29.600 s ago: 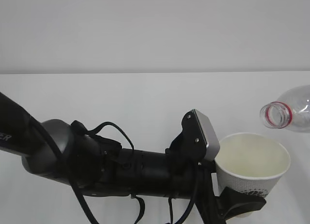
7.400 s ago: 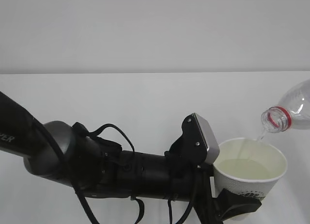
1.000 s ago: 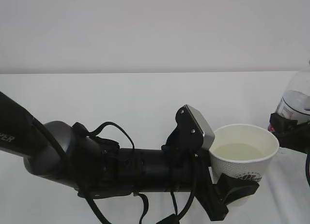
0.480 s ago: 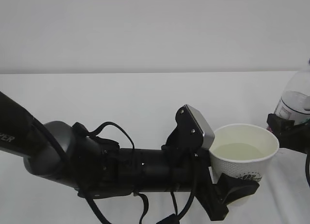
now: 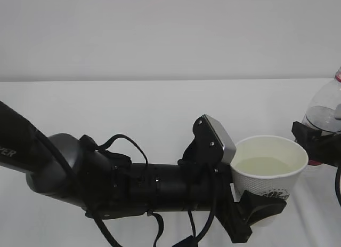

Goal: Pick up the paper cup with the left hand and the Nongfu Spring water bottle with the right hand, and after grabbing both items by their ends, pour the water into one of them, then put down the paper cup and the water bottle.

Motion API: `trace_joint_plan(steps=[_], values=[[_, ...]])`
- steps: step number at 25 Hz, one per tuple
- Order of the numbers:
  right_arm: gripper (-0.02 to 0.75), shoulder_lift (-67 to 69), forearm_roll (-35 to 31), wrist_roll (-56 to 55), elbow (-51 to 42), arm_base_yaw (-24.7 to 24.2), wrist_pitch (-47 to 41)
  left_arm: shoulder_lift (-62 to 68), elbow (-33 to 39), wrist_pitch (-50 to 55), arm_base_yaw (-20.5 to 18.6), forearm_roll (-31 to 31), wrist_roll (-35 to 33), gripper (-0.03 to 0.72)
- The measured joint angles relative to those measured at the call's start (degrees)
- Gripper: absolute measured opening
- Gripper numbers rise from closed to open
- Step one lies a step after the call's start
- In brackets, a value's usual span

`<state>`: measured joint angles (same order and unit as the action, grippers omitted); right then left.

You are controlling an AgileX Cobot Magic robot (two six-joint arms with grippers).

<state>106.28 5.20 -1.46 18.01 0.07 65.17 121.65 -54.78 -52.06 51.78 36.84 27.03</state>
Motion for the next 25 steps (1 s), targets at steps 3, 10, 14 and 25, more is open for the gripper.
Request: trace_joint_plan(steps=[3, 10, 14, 25], values=[[0.608, 0.0, 0.5, -0.2, 0.0, 0.0, 0.0, 0.0, 0.0, 0.0, 0.0, 0.0, 0.0, 0.495], [0.609, 0.0, 0.9, -0.3, -2.5, 0.0, 0.5, 0.0, 0.0, 0.0, 0.0, 0.0, 0.0, 0.495], [0.609, -0.1, 1.0, -0.5, -6.0, 0.0, 0.5, 0.0, 0.0, 0.0, 0.0, 0.0, 0.0, 0.495], [0.609, -11.8, 1.2, -3.1, -13.4, 0.0, 0.5, 0.0, 0.0, 0.0, 0.0, 0.0, 0.0, 0.495]])
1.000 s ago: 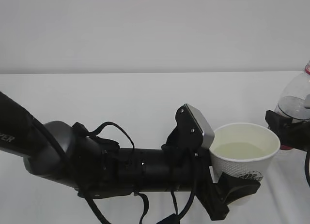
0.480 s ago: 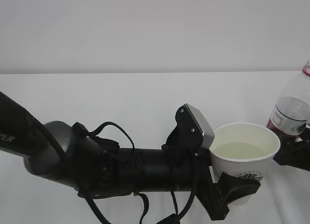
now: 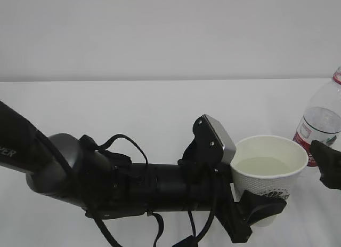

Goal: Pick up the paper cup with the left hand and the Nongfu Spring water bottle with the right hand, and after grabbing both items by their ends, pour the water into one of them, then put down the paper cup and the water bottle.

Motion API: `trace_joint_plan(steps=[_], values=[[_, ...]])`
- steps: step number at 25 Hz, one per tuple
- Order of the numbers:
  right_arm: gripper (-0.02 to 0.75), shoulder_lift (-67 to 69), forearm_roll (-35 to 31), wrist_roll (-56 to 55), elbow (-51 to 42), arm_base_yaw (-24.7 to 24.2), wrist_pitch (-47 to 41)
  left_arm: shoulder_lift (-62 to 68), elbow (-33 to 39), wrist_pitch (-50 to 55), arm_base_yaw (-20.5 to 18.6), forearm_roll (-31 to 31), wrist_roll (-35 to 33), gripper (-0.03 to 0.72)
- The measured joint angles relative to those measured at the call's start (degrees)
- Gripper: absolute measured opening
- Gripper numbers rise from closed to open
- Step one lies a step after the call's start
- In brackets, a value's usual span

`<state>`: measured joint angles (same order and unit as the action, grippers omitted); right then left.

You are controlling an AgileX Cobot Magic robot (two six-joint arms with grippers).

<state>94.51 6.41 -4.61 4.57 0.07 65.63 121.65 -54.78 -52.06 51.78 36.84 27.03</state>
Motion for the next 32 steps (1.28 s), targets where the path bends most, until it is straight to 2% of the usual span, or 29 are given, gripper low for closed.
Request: trace_joint_plan(steps=[13, 24, 32], values=[[0.609, -16.1, 0.8, -4.0, -4.8, 0.0, -0.3, 0.0, 0.0, 0.1, 0.0, 0.0, 0.0, 0.495], [0.609, -26.4, 1.1, -5.2, -4.8, 0.0, -7.0, 0.0, 0.0, 0.8, -1.8, -0.1, 0.0, 0.495], [0.609, -28.3, 6.8, -5.8, -4.8, 0.0, -11.0, 0.0, 0.0, 1.1, -1.9, -0.8, 0.0, 0.495]])
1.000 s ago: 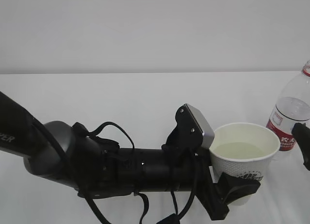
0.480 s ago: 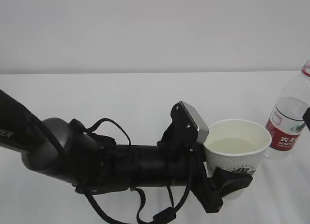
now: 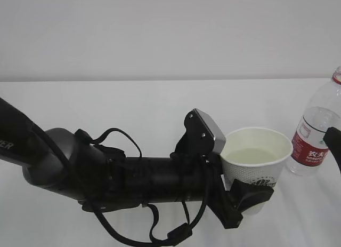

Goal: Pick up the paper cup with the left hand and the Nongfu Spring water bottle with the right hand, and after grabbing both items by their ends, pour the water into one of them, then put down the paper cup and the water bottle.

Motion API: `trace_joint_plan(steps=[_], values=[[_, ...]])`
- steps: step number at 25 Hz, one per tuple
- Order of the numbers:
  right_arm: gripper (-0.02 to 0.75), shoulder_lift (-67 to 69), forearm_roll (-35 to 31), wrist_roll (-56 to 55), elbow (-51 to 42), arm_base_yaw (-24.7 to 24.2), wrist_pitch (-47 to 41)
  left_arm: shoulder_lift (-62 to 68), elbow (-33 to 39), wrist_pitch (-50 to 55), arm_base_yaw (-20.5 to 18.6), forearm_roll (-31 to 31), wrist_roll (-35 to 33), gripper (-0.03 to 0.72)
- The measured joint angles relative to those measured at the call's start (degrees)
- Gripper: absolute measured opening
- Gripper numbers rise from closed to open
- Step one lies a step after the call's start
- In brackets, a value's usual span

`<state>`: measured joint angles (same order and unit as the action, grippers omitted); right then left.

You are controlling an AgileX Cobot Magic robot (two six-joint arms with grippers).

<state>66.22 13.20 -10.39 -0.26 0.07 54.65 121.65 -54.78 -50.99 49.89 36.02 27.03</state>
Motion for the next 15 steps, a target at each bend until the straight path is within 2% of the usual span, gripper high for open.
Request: trace_joint_plan(steps=[5, 15], values=[[0.609, 0.0, 1.3, 0.0, 0.0, 0.0, -0.5, 0.0, 0.0, 0.1, -1.8, -2.6, 0.0, 0.495], [0.608, 0.0, 1.4, 0.0, 0.0, 0.0, -0.6, 0.0, 0.0, 0.3, -9.4, -4.6, 0.0, 0.495]])
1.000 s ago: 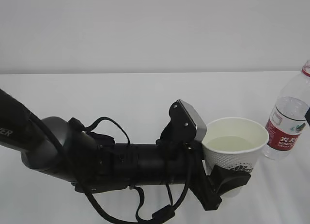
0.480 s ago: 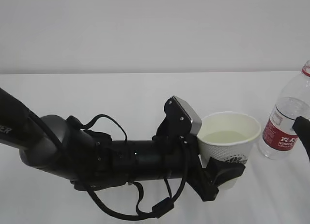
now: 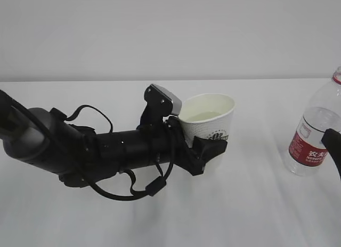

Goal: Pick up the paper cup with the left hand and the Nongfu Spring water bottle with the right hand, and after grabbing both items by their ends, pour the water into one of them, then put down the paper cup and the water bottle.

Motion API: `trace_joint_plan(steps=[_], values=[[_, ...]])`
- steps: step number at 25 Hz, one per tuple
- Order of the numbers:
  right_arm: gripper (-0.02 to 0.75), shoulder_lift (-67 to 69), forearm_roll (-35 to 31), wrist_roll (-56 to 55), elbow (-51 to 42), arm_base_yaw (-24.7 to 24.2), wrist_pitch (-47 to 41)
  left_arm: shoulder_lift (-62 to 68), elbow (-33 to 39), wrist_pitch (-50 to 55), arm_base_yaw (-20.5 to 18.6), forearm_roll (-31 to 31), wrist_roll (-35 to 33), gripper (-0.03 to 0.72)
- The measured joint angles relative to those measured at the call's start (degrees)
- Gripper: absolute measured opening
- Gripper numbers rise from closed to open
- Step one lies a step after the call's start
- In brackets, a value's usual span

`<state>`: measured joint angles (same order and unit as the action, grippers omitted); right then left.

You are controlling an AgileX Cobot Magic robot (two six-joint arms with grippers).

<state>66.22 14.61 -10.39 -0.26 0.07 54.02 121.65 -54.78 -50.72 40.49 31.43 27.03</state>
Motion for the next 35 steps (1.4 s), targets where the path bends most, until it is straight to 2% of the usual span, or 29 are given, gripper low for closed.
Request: trace_joint_plan(steps=[9, 11, 25, 29, 35], values=[[0.598, 0.0, -0.1, 0.0, 0.0, 0.0, 0.0, 0.0, 0.0, 0.0, -6.0, 0.0, -0.1, 0.495], [0.596, 0.0, -0.2, 0.0, 0.0, 0.0, 0.0, 0.0, 0.0, 0.0, -6.8, 0.0, -1.9, 0.495], [0.596, 0.0, -0.3, 0.0, 0.0, 0.0, -0.1, 0.0, 0.1, -0.1, -10.0, -0.4, -4.3, 0.495], [0.595, 0.0, -0.3, 0.0, 0.0, 0.0, -0.1, 0.0, 2.8, -1.0, -11.9, -2.7, -5.3, 0.495], [0.594, 0.0, -0.3, 0.0, 0.0, 0.0, -0.1, 0.0, 7.5, -8.5, -15.6, -9.1, -9.3, 0.495]])
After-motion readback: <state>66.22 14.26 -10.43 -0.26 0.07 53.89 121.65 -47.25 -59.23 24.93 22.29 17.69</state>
